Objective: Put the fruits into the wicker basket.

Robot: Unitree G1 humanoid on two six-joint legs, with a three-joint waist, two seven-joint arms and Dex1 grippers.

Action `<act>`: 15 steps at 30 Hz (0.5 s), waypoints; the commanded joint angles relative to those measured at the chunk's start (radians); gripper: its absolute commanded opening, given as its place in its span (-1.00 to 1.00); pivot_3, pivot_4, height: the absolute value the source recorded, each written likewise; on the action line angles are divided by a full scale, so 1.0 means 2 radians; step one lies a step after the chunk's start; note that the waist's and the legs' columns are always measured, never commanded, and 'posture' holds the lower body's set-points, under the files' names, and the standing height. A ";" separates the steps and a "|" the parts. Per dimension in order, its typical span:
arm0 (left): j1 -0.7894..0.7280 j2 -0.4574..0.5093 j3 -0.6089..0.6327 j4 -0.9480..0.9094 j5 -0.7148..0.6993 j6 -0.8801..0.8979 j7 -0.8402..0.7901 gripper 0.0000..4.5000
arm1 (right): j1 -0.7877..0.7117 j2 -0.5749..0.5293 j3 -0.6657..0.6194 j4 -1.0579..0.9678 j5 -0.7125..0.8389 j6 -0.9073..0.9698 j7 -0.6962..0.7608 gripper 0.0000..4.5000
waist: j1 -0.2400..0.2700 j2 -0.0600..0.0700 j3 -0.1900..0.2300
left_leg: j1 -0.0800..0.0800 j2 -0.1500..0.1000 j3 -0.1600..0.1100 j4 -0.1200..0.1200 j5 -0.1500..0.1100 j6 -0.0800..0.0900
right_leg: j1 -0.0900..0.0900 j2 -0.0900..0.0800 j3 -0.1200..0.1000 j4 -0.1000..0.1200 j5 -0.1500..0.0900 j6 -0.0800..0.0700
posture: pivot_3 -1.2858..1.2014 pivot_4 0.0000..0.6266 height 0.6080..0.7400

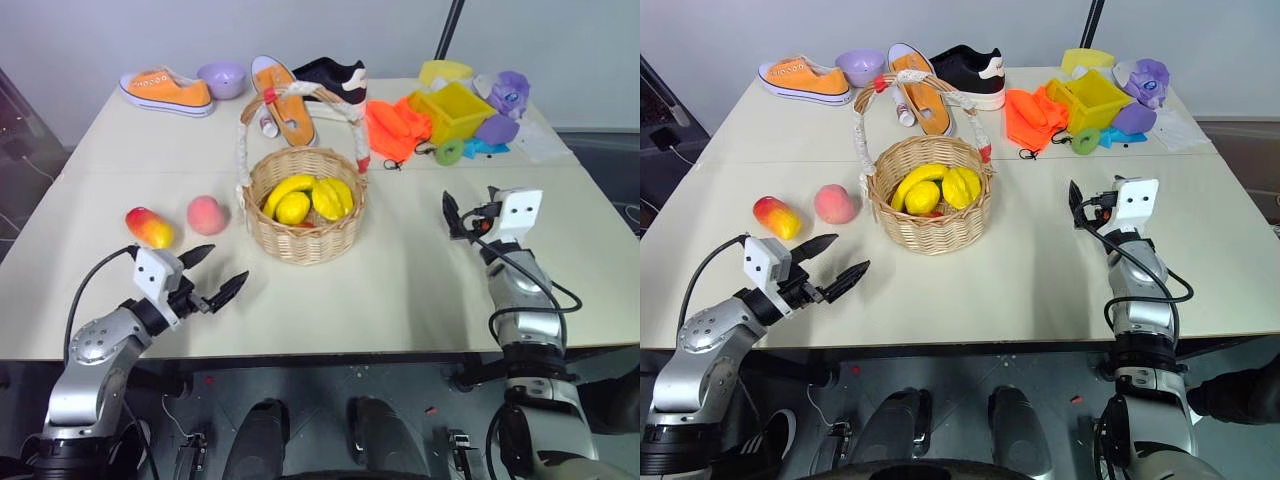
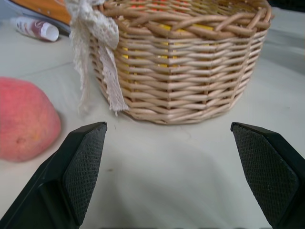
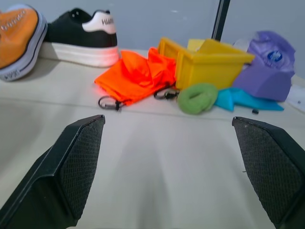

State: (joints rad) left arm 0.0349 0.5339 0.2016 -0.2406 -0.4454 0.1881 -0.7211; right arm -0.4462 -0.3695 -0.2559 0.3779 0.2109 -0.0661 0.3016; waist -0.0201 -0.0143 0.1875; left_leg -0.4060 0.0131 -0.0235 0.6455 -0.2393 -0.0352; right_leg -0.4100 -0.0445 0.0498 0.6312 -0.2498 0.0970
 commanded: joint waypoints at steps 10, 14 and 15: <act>0.006 -0.005 0.002 -0.018 0.001 -0.016 0.001 1.00 | -0.011 -0.006 0.004 -0.009 0.000 -0.008 0.012 0.98 | 0.000 0.000 0.000 | 0.000 0.000 0.000 0.000 0.000 0.000 | 0.000 0.000 0.000 0.000 0.000 0.000 | 0.03 -0.52 1.00; 0.008 -0.007 0.003 -0.021 0.000 -0.015 0.001 1.00 | -0.009 -0.005 0.007 -0.012 0.001 -0.007 0.016 0.98 | 0.000 0.000 0.000 | 0.000 0.000 0.000 0.000 0.000 0.000 | 0.000 0.000 0.000 0.000 0.000 0.000 | 0.03 -0.52 1.00; 0.009 -0.007 0.004 -0.021 0.001 -0.014 0.001 1.00 | -0.008 -0.005 0.008 -0.014 0.001 -0.007 0.016 0.98 | 0.000 0.000 0.000 | 0.000 0.000 0.000 0.000 0.000 0.000 | 0.000 0.000 0.000 0.000 0.000 0.000 | 0.03 -0.52 1.00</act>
State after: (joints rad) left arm 0.0469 0.5188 0.2010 -0.2446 -0.4397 0.1774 -0.7169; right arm -0.4464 -0.3708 -0.2347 0.3779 0.2087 -0.0715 0.3311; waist -0.0198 -0.0143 0.1875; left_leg -0.4061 0.0132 -0.0235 0.6455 -0.2393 -0.0352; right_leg -0.4099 -0.0446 0.0498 0.6311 -0.2498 0.0970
